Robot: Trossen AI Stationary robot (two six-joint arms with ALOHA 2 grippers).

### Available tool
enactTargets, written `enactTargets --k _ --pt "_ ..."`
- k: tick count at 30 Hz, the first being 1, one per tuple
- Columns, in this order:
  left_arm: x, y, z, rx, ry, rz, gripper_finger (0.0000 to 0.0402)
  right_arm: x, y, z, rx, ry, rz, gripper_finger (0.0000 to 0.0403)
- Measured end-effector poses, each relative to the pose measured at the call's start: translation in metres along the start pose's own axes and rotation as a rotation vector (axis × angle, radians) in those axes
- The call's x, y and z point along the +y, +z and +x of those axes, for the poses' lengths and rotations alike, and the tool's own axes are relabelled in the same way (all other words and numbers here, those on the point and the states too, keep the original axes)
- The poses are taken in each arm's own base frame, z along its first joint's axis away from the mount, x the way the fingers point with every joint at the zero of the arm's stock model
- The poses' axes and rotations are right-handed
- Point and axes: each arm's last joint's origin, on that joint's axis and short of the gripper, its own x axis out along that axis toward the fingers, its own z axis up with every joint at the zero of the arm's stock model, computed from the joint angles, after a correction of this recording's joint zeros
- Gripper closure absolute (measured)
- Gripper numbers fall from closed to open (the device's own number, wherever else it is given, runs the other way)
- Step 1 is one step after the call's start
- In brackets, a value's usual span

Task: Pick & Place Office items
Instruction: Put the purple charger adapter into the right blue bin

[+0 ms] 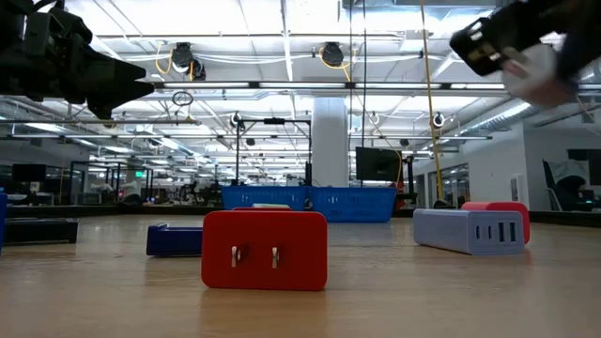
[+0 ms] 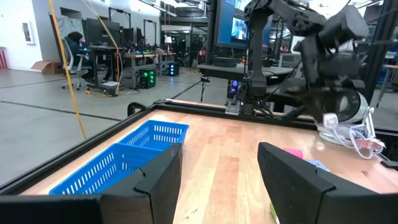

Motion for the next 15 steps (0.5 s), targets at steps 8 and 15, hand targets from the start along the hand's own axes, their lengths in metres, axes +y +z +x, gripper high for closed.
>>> enactTargets --k 8,15 --pt "0.0 0.0 0.0 0.0 0.0 0.0 0.0188 -0.019 0.001 -0.029 -0.099 -0.19 0.094 0.0272" --pt "0.0 0.0 0.0 0.0 0.0 0.0 0.0188 -0.036 0.008 -0.031 -0.246 -0.268 0.132 0.0272"
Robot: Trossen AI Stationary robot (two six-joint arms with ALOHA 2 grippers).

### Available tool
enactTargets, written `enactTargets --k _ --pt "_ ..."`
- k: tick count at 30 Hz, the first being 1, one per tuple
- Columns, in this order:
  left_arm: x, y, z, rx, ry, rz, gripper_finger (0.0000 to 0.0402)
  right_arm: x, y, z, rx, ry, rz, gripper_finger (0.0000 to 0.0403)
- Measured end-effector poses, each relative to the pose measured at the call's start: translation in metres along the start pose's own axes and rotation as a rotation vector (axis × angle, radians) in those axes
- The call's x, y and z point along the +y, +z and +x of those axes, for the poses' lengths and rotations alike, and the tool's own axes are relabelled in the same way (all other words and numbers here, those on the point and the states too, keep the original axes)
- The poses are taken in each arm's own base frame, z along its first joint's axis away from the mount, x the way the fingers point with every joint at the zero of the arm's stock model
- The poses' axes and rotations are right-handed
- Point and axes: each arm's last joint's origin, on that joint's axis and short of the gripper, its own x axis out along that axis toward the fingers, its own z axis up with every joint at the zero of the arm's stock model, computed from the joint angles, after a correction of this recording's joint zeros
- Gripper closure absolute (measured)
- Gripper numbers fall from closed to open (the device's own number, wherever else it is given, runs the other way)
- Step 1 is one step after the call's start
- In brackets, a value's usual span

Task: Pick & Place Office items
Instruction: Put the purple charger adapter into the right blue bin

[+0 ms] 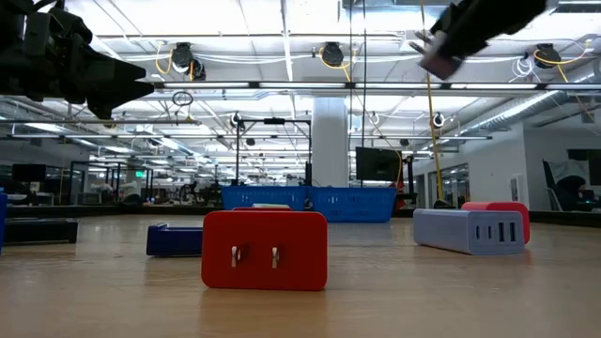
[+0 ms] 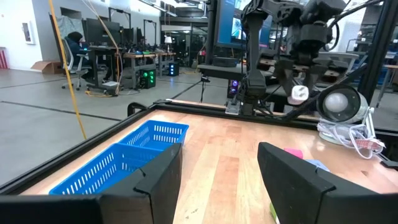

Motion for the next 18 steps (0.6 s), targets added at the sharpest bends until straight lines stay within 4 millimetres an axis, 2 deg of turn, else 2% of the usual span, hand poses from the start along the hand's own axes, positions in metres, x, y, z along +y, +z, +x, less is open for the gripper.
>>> enactTargets --k 5,12,18 --pt "0.0 0.0 0.0 0.0 0.0 0.0 0.0188 -0.01 -0.001 0.015 -0.215 -0.014 -0.052 0.0272" --pt "0.0 0.0 0.0 -0.001 0.0 0.0 0.0188 -0.036 -0.009 0.028 -0.334 -0.081 0.063 0.0272" --pt "0.0 0.0 0.0 0.0 0.0 0.0 0.0188 -0.046 -0.017 0.033 -0.466 -0.008 0.089 0.0272"
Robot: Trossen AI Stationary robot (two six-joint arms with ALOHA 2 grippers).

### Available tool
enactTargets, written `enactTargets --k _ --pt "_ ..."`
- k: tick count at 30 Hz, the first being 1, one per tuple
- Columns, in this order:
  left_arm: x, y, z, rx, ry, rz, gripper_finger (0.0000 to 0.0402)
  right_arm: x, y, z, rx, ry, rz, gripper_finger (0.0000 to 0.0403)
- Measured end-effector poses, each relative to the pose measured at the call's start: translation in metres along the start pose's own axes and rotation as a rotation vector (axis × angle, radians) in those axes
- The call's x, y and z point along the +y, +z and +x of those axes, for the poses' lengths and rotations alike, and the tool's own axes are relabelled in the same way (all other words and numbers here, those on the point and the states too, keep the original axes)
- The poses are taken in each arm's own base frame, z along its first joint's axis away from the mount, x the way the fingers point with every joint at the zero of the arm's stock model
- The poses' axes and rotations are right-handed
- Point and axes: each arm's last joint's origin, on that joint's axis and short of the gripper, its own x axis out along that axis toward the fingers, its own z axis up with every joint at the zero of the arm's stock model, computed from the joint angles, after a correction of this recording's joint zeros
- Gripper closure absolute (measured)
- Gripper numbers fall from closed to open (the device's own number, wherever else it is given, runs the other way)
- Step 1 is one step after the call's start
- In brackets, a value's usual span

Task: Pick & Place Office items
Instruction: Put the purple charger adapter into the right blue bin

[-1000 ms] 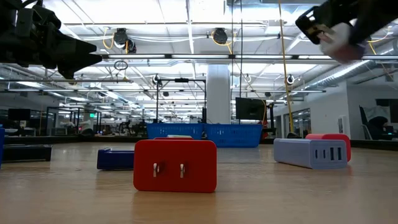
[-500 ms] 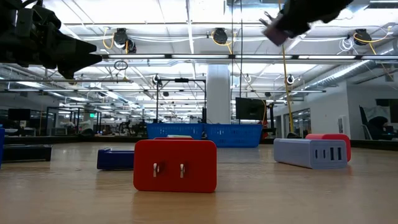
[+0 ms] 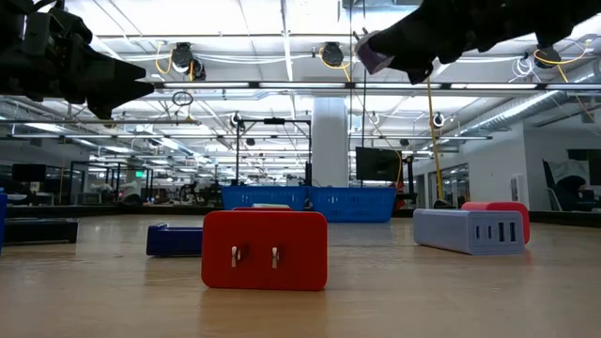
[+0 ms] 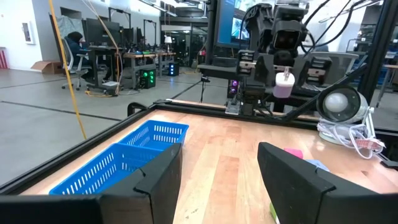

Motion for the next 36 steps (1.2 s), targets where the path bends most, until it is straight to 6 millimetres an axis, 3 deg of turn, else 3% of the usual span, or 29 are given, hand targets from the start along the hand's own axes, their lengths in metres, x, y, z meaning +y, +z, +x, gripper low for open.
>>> enactTargets --k 6,31,36 --pt "0.0 0.0 0.0 0.0 0.0 0.0 0.0188 -0.007 -0.009 -0.002 -0.046 0.009 0.029 0.0272" --pt "0.0 0.0 0.0 0.0 0.0 0.0 0.0188 -0.009 -0.01 -0.002 -0.045 -0.003 0.035 0.0272" --pt "0.0 0.0 0.0 0.0 0.0 0.0 0.0188 -0.024 -0.01 -0.001 -0.05 -0.101 0.042 0.0272"
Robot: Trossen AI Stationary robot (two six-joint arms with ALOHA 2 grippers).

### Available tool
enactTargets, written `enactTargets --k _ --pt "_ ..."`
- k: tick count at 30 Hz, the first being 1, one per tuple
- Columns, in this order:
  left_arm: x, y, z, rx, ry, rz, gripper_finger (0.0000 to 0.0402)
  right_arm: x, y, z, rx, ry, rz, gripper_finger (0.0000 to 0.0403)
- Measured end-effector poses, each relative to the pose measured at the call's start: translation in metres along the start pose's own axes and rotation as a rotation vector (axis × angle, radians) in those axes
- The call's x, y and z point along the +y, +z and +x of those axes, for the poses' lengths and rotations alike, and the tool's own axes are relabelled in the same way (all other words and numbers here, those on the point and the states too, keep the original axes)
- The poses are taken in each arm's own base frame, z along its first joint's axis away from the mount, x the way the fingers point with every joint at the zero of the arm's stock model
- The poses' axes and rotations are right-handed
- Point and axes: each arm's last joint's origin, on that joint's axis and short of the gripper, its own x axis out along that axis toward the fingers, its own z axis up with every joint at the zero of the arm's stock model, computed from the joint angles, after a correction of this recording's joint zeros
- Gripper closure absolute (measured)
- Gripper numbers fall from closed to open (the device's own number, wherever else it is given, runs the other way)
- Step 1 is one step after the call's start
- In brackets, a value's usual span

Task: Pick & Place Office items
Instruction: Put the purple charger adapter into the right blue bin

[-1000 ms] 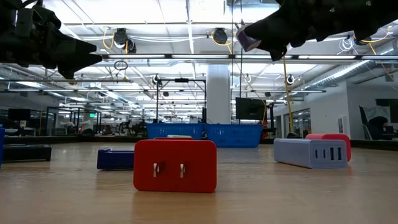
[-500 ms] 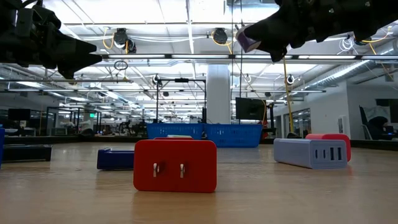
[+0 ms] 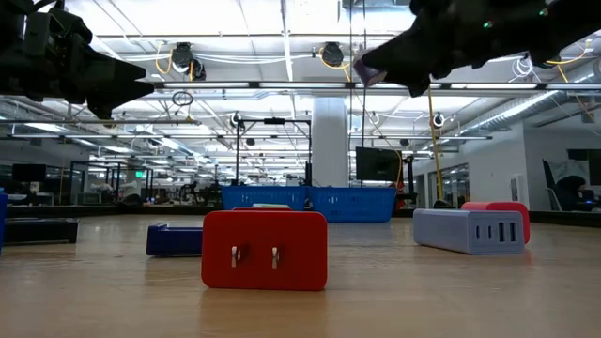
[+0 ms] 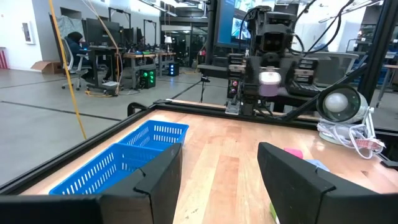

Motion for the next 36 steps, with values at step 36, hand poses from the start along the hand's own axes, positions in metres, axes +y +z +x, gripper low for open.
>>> enactTargets --k 36 --pt "0.0 0.0 0.0 0.0 0.0 0.0 0.0188 -0.13 -0.064 0.028 0.234 -0.556 0.169 0.0255"
